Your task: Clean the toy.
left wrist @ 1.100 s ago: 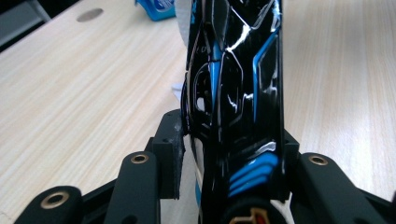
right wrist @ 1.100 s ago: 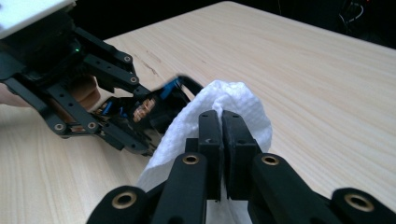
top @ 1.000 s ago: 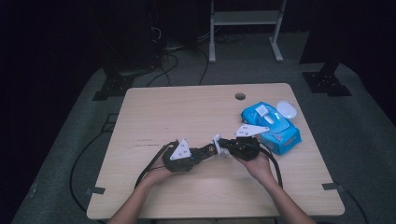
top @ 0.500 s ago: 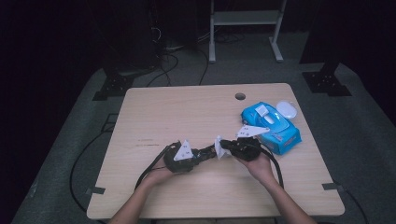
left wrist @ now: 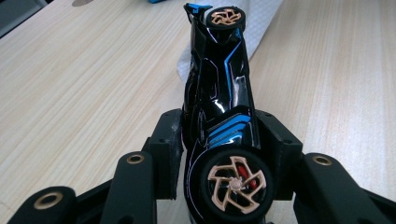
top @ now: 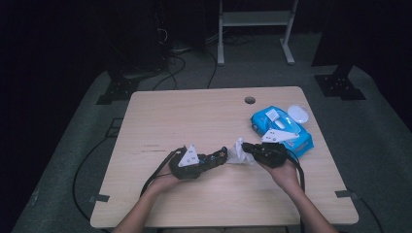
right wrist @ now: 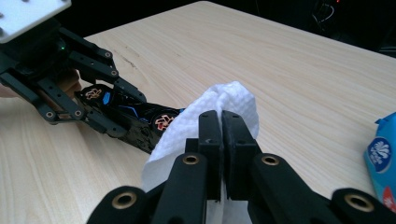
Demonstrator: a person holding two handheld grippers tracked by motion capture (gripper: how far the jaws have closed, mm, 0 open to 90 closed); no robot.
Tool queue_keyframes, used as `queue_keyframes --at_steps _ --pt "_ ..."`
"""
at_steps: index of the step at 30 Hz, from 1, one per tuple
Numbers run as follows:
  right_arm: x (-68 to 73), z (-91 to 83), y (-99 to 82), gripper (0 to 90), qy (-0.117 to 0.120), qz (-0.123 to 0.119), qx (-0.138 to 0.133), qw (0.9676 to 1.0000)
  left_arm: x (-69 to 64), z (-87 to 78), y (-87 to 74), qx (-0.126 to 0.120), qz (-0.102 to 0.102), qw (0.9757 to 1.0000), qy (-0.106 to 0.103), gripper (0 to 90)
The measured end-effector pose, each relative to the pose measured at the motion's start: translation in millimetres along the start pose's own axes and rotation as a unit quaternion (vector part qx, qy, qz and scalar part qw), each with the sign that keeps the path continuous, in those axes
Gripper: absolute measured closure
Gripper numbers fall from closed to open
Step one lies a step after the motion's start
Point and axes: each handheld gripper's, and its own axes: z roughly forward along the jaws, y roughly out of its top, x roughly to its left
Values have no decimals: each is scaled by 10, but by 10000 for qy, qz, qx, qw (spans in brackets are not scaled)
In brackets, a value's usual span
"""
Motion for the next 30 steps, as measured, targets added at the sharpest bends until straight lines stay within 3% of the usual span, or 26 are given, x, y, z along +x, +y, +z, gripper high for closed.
queue_keyframes --at_steps 9,30 --pt "-35 -101 16 865 -104 -19 -124 9999 -1 -27 30 -70 80 9998 142 563" --pt "-10 -129 48 869 17 121 -357 9993 11 -16 29 -107 73 9997 188 565"
